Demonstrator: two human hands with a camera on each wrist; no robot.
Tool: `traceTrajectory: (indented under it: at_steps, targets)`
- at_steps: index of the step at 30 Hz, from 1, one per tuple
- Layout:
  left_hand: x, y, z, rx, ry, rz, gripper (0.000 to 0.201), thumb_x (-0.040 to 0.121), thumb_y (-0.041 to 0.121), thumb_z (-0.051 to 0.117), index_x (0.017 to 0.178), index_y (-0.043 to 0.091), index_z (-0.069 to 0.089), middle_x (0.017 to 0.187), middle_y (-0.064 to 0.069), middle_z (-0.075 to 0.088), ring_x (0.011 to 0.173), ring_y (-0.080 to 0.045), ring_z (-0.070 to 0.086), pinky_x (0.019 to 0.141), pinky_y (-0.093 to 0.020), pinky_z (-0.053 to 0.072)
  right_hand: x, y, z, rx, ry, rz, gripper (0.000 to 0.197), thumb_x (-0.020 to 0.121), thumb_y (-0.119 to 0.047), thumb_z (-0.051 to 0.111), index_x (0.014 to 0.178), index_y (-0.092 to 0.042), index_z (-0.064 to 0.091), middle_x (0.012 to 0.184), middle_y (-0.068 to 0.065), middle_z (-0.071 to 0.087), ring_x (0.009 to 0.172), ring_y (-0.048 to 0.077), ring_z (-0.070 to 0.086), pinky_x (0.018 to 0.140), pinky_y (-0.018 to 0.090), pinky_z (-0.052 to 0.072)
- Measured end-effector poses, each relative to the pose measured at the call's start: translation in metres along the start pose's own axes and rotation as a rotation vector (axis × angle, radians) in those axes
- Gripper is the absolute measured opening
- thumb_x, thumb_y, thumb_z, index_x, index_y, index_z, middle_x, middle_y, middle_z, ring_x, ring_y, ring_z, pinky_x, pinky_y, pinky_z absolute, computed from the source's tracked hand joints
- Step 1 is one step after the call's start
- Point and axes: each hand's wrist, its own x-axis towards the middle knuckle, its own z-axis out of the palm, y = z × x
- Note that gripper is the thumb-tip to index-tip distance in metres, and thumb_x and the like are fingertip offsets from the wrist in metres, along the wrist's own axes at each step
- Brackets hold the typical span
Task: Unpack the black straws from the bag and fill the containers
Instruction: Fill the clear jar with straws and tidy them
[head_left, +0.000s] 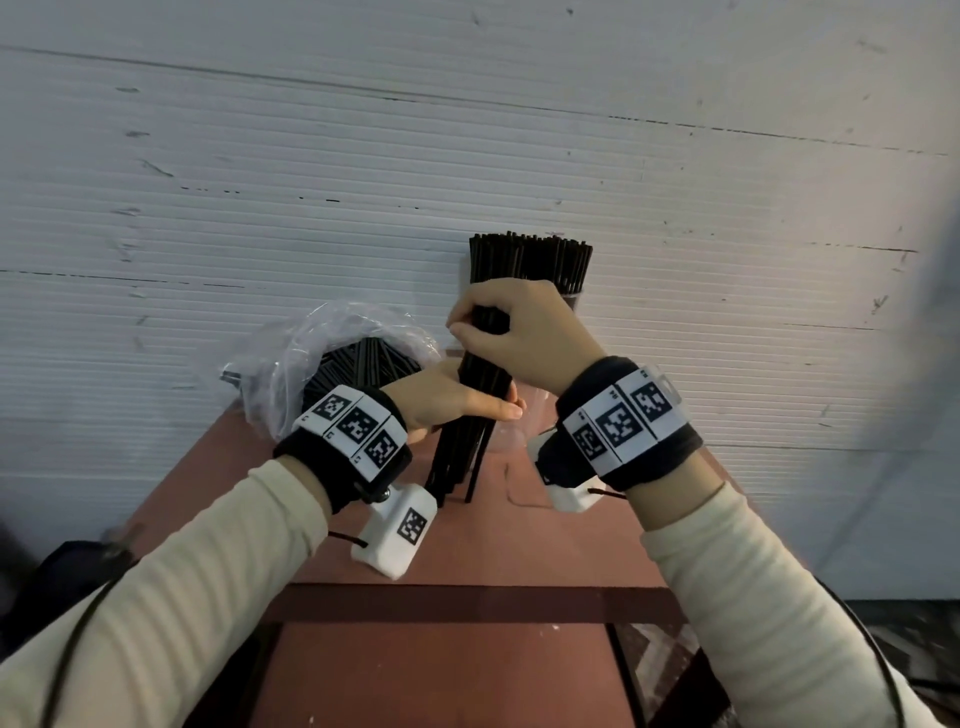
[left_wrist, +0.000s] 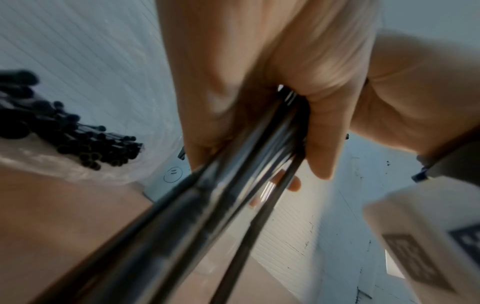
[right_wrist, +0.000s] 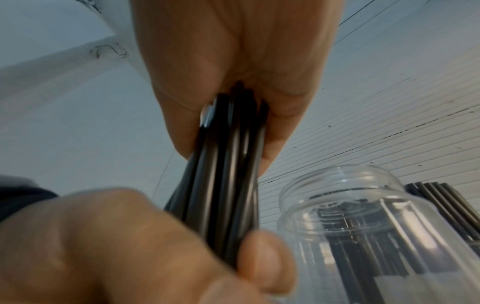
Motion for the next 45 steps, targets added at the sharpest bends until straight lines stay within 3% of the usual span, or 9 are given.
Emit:
traceTrajectory:
  at_steps: [4, 11, 15, 19, 26, 31, 36, 39, 45]
  targets:
    - [-0.002, -0.013, 0.002, -0.034, -0.007, -0.048, 0.015, 0.082, 0.003, 0.073, 0.092, 0.013, 0.067, 0.104, -0.006, 0.073, 0.101, -0.011, 0.067, 0.090, -0.020, 0.050, 0.002, -0.001, 0.000, 0.005, 0.005, 0.030, 0.009, 0.086, -0.015, 0.064, 0.087, -0.011, 0.073, 0.082, -0.008, 0.070, 0.079, 0.005, 0.063, 0.075, 0.012, 0.046]
    - [-0.003, -0.016, 0.001, -0.004, -0.015, -0.122, 0.027, 0.084, 0.035, 0.070, 0.086, 0.008, 0.066, 0.079, -0.003, 0.066, 0.081, -0.012, 0.064, 0.081, -0.021, 0.053, 0.004, -0.002, 0.004, 0.008, 0.042, 0.007, 0.009, 0.085, -0.017, 0.067, 0.090, -0.011, 0.071, 0.087, -0.002, 0.068, 0.084, 0.011, 0.061, 0.078, 0.016, 0.046]
    - [-0.003, -0.018, -0.001, -0.010, -0.060, -0.155, 0.027, 0.079, 0.032, 0.077, 0.094, 0.010, 0.071, 0.088, -0.004, 0.071, 0.088, -0.015, 0.066, 0.096, -0.035, 0.052, 0.002, 0.001, 0.010, 0.002, 0.119, -0.004, 0.006, 0.082, -0.015, 0.069, 0.084, -0.010, 0.066, 0.085, 0.001, 0.061, 0.081, 0.014, 0.057, 0.075, 0.013, 0.040]
    - [-0.002, -0.023, -0.001, 0.035, -0.070, -0.199, 0.052, 0.067, 0.061, 0.076, 0.081, 0.011, 0.066, 0.076, -0.002, 0.068, 0.080, -0.016, 0.064, 0.093, -0.035, 0.052, 0.002, 0.001, 0.005, 0.005, 0.069, 0.009, 0.008, 0.083, -0.017, 0.070, 0.085, -0.010, 0.067, 0.085, 0.000, 0.062, 0.081, 0.012, 0.056, 0.074, 0.010, 0.039]
    - [-0.011, -0.002, -0.002, -0.051, 0.077, -0.027, 0.040, 0.086, 0.050, 0.056, 0.067, 0.015, 0.048, 0.063, -0.001, 0.049, 0.071, -0.018, 0.052, 0.073, -0.023, 0.047, -0.013, -0.002, -0.011, 0.167, 0.262, 0.186, 0.067, 0.076, -0.043, 0.078, 0.130, -0.022, 0.045, 0.122, -0.004, 0.046, 0.106, 0.005, 0.048, 0.085, 0.012, 0.041]
    - [-0.029, 0.018, -0.001, -0.099, -0.221, 0.061, 0.029, 0.093, 0.026, 0.061, 0.064, 0.025, 0.061, 0.065, 0.001, 0.052, 0.071, -0.016, 0.053, 0.079, -0.030, 0.052, -0.026, 0.002, -0.013, 0.315, -0.083, 0.254, 0.051, 0.067, -0.058, 0.075, 0.106, -0.033, 0.054, 0.108, -0.010, 0.050, 0.100, -0.003, 0.048, 0.082, 0.015, 0.040]
    - [-0.029, 0.012, 0.005, -0.075, -0.421, -0.027, 0.017, 0.086, 0.019, 0.066, 0.069, 0.016, 0.066, 0.066, -0.001, 0.059, 0.074, -0.019, 0.057, 0.082, -0.036, 0.051, -0.035, -0.001, -0.005, 0.510, -0.247, 0.158, 0.021, 0.080, -0.017, 0.078, 0.098, -0.011, 0.070, 0.093, 0.006, 0.069, 0.089, 0.011, 0.066, 0.082, 0.025, 0.053]
    - [-0.028, 0.016, 0.009, -0.049, -0.274, 0.050, 0.006, 0.085, 0.017, 0.071, 0.082, 0.016, 0.067, 0.074, -0.002, 0.065, 0.077, -0.019, 0.063, 0.076, -0.030, 0.055, -0.033, -0.004, -0.011, 0.478, -0.129, 0.088, 0.008, 0.083, -0.010, 0.072, 0.083, -0.003, 0.068, 0.081, 0.008, 0.068, 0.078, 0.016, 0.066, 0.073, 0.030, 0.054]
    - [-0.007, 0.027, 0.008, 0.066, 0.399, 0.367, 0.074, 0.063, 0.037, 0.089, 0.123, 0.038, 0.044, 0.119, 0.011, 0.058, 0.106, 0.004, 0.058, 0.084, -0.017, 0.048, -0.009, -0.003, -0.063, 0.588, 0.392, 0.119, 0.005, 0.082, -0.004, 0.068, 0.081, -0.003, 0.063, 0.072, -0.001, 0.063, 0.065, 0.006, 0.061, 0.057, 0.016, 0.047]
